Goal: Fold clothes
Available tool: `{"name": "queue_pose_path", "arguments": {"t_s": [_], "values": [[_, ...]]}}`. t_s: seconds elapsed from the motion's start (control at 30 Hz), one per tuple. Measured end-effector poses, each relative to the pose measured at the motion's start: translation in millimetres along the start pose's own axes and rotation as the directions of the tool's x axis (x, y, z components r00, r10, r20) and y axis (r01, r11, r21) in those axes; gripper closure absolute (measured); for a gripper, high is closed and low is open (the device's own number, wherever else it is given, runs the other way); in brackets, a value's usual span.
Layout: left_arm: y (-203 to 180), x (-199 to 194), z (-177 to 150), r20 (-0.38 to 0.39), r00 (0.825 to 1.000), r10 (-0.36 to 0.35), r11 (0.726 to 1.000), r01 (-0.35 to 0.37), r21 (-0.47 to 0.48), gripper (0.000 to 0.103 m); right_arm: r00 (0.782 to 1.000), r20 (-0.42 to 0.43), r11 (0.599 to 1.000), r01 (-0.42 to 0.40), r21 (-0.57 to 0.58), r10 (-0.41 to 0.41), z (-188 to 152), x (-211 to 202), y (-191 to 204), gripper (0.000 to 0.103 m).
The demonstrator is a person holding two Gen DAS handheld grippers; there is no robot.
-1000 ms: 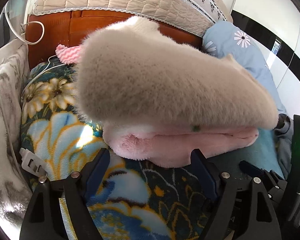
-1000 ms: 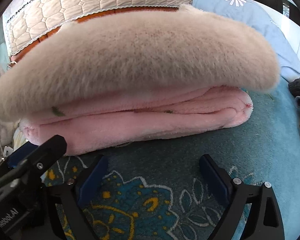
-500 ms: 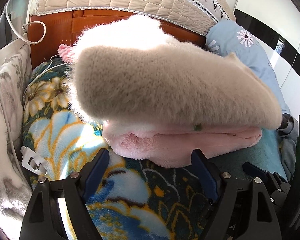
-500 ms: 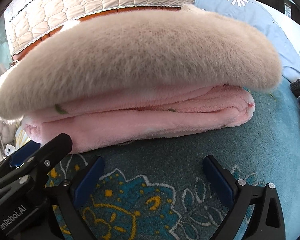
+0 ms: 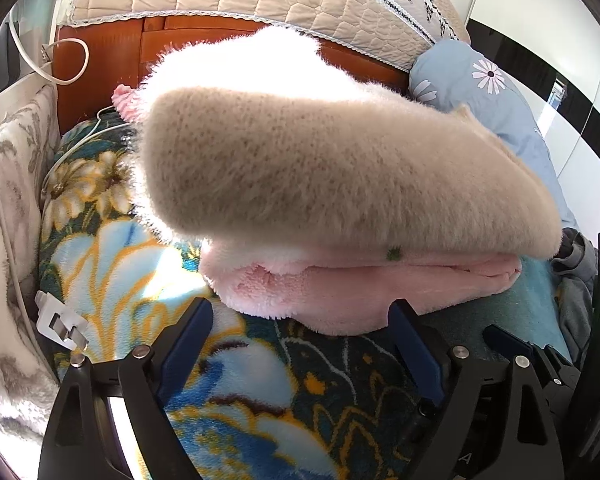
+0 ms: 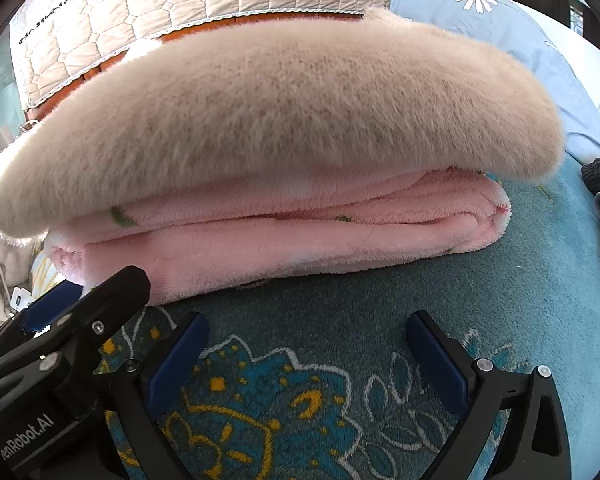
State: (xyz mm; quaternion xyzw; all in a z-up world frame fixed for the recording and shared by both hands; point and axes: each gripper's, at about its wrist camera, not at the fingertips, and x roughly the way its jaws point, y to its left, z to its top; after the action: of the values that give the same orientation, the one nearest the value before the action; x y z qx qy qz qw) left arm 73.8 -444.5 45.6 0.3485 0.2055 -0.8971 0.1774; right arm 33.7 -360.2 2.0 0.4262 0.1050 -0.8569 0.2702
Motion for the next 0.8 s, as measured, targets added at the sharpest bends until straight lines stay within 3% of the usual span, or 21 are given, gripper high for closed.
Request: {"name": "queue_pose_path", "arguments": {"t_s": [0.2,0.8], "values": [[2.4,-0.8,-0.3,0.000,1.000,-0.004,1.000,0.004,-0.003,0.013,1.000,0.000,1.000,-0.003,0.003,0.003,-7.0,-3.3,-27.0,0.001],[10.2,-3.1,-0.7,0.001,1.000,-0.013,1.000,0.013,-0.010,0.012,1.000,0.000,1.000,-0.007,0.006,0.007,0.4,11.8,-51.1,0.000]]}}
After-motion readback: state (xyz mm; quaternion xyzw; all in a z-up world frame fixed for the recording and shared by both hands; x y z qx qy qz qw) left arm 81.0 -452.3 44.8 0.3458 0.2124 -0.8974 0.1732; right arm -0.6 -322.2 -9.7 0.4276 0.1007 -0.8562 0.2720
